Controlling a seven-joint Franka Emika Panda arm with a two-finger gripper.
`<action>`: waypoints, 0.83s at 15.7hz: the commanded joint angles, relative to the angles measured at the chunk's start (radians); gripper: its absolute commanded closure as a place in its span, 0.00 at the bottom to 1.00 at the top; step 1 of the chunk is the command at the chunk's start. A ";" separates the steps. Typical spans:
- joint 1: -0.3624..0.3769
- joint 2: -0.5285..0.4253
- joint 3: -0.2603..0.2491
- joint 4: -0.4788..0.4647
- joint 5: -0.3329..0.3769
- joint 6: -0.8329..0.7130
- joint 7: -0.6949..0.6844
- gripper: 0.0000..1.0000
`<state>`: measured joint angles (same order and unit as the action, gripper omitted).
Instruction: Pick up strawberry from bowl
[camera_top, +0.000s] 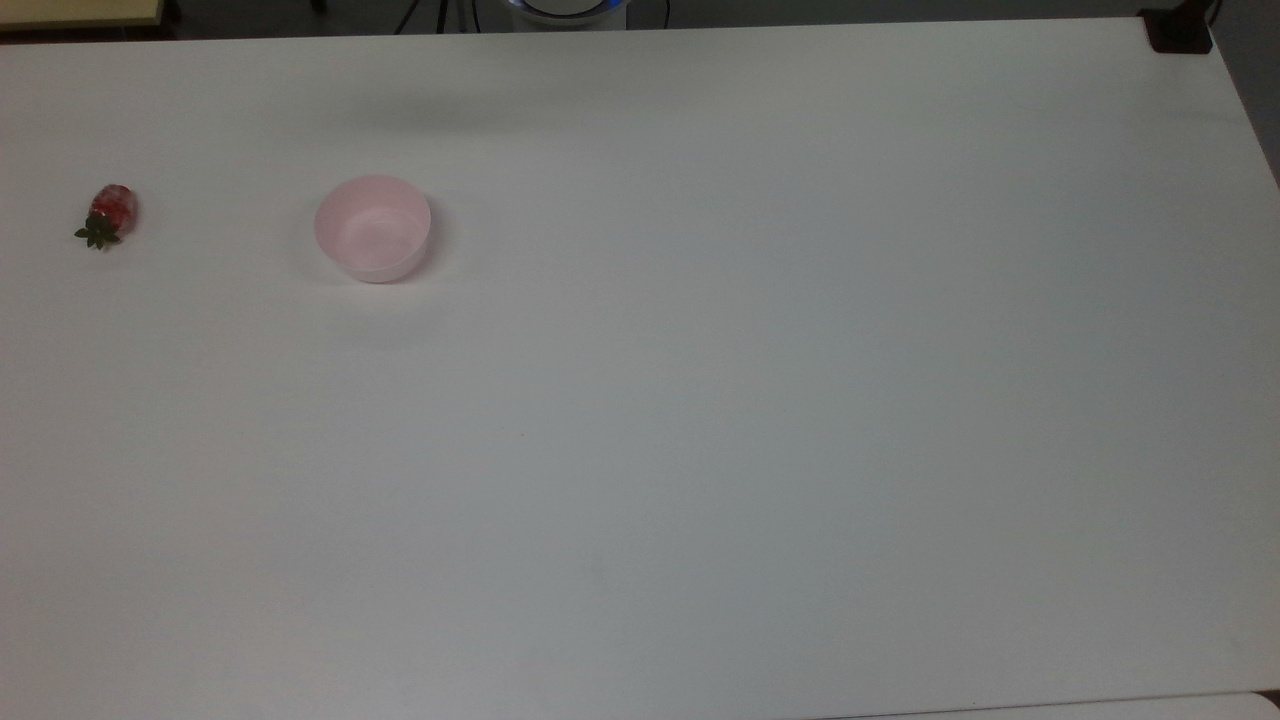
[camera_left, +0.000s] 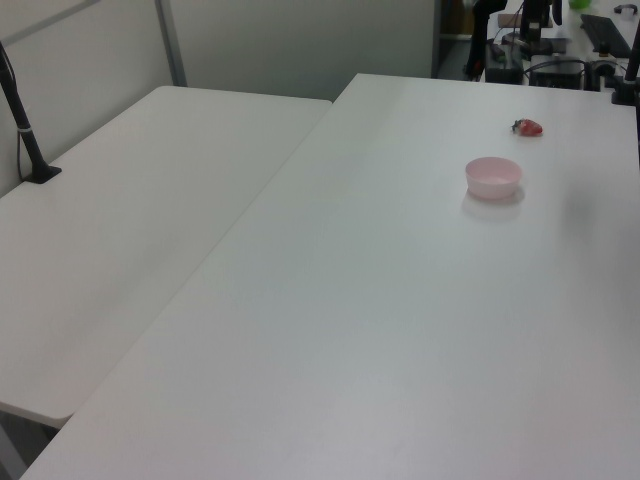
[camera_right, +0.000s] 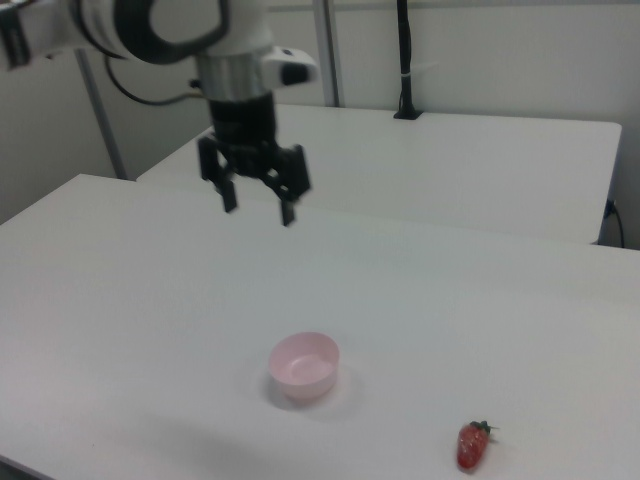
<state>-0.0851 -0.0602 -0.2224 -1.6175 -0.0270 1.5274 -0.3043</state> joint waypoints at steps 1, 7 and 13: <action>0.080 -0.036 -0.009 -0.048 0.068 0.026 0.071 0.00; 0.107 -0.014 0.063 -0.068 0.101 0.192 0.230 0.00; 0.107 -0.006 0.115 -0.091 0.101 0.194 0.263 0.00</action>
